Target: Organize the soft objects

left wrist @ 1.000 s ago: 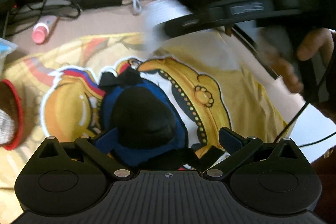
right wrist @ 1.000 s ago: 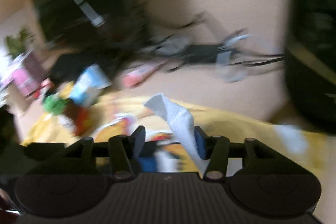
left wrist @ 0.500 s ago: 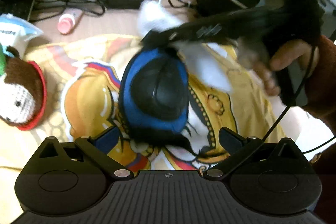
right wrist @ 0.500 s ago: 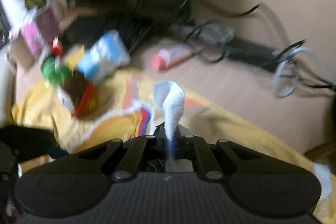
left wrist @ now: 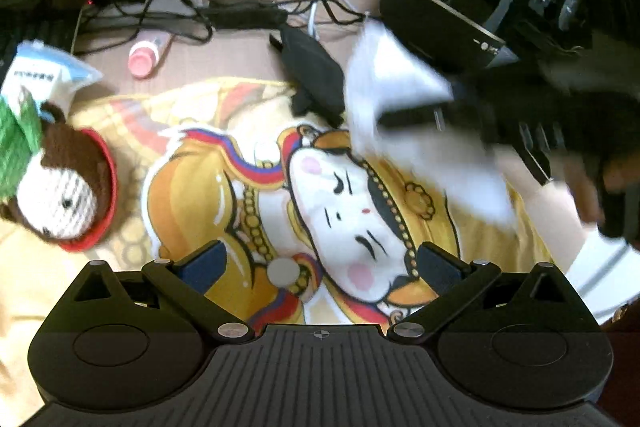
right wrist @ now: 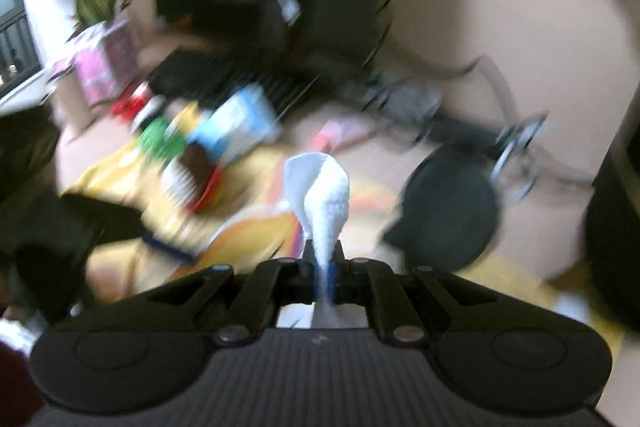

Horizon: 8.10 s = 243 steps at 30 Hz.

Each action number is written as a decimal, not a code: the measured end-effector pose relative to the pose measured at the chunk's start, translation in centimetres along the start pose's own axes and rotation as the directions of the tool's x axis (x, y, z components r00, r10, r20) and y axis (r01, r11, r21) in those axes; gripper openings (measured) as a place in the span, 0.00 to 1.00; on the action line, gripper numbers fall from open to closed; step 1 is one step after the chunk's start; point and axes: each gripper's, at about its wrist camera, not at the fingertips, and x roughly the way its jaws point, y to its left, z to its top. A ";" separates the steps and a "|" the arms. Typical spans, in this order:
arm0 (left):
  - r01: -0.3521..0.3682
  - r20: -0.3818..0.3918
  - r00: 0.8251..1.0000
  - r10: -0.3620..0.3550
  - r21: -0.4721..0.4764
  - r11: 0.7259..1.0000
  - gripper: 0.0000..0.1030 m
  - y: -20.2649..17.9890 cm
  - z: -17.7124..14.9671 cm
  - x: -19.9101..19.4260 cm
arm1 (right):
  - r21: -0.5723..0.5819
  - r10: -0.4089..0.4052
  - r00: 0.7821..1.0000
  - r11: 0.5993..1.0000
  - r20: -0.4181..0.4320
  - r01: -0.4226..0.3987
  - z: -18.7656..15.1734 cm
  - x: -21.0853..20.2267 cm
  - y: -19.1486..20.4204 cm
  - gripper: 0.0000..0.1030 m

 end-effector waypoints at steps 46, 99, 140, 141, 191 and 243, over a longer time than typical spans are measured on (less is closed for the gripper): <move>0.138 -0.013 0.990 -0.141 -0.146 0.980 1.00 0.9 2.1 2.4 | 0.389 0.039 0.998 0.921 -0.043 -0.020 -6.6 1.8 -5.2 0.13; 0.004 -0.064 0.998 0.000 0.066 0.998 0.65 -2.5 4.2 7.6 | 0.549 0.135 0.974 0.808 0.179 -0.213 -1.4 5.3 -8.6 0.07; -0.184 0.054 0.982 0.183 0.521 0.834 0.62 -8.5 2.9 6.0 | 0.505 -0.013 0.977 0.857 0.212 -0.098 -3.5 -3.4 -8.7 0.12; -0.182 0.060 0.983 0.176 0.512 0.840 0.64 -8.0 3.0 5.5 | 0.514 -0.014 0.987 0.855 0.159 -0.070 -4.3 -2.2 -8.6 0.12; 0.065 -0.011 0.998 -0.069 -0.202 0.977 0.77 4.1 6.9 5.4 | 0.191 -0.296 0.939 0.925 -0.173 0.327 -9.2 1.3 -5.9 0.59; -0.150 -0.037 0.988 0.152 0.056 0.987 0.99 0.4 8.3 6.8 | 0.496 -0.105 0.994 0.864 0.022 0.081 -0.7 7.3 -13.6 0.11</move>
